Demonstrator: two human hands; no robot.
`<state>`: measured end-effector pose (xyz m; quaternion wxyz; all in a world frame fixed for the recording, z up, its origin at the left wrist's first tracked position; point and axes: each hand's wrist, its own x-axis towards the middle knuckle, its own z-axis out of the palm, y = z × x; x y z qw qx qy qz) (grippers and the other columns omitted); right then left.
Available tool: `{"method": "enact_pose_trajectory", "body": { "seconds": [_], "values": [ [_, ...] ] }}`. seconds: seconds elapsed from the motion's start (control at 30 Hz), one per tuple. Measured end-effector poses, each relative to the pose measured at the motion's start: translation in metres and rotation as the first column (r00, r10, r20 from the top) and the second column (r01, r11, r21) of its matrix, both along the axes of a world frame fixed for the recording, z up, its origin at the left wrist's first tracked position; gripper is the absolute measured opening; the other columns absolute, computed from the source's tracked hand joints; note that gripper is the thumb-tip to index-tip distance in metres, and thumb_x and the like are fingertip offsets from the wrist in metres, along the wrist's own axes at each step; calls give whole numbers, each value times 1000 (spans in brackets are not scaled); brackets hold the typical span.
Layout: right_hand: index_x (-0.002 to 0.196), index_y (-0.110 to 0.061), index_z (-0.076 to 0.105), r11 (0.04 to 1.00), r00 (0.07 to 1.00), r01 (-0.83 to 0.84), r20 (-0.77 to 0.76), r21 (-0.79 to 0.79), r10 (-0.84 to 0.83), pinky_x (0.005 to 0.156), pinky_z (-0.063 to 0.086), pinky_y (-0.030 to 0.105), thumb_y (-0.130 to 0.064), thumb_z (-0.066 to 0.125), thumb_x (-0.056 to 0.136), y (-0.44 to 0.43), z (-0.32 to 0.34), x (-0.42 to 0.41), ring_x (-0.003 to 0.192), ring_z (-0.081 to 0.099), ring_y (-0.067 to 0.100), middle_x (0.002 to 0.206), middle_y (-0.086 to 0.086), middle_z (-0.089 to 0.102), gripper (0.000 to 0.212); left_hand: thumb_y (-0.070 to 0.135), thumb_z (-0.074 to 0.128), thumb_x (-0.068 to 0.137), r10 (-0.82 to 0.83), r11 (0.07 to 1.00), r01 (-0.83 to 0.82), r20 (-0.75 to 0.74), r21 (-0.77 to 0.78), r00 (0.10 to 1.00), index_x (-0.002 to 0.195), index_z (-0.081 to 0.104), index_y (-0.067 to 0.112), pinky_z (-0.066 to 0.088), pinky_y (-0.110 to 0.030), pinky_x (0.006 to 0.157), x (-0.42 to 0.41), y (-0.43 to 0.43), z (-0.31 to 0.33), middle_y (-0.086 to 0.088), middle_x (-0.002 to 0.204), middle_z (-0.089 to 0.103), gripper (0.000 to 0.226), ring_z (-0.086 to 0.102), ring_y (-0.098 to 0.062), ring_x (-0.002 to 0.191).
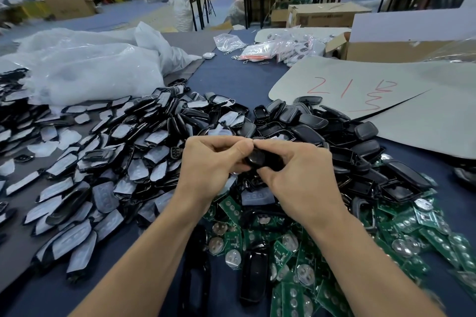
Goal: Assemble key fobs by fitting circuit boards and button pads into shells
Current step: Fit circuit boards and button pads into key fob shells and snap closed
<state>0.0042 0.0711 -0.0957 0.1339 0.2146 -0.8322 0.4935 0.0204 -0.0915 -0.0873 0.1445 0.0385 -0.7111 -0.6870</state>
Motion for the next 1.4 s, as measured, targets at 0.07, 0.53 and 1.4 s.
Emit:
{"method": "enact_pose_trajectory", "body": {
  "seconds": [0.07,0.53,1.4],
  "values": [
    [117,-35,77,999,998,12,-66,38,-10,89,54,17,-3,79,73,-2,-2,0,97,69,-3,105,-19,78,54,2,78,88,8,1000,-8,8,29,1000,80,85,15,62,-27,63,-1,0,0,-14,81,79,17,79,-27,73],
    [85,-15,83,845,845,24,463,-534,268,64,63,30,6,77,85,8,2,-13,63,72,25,79,15,78,23,5,79,89,-59,998,60,18,-13,998,85,85,21,63,-26,69,0,-1,-3,-6,85,81,17,79,-21,81],
    [90,-23,85,856,854,-25,434,-516,287,63,54,19,-5,79,86,5,6,-5,75,72,8,85,3,81,19,34,82,84,-18,988,5,-83,-157,996,101,84,25,62,-28,81,3,7,-3,5,93,82,20,78,-14,90]
  ]
}}
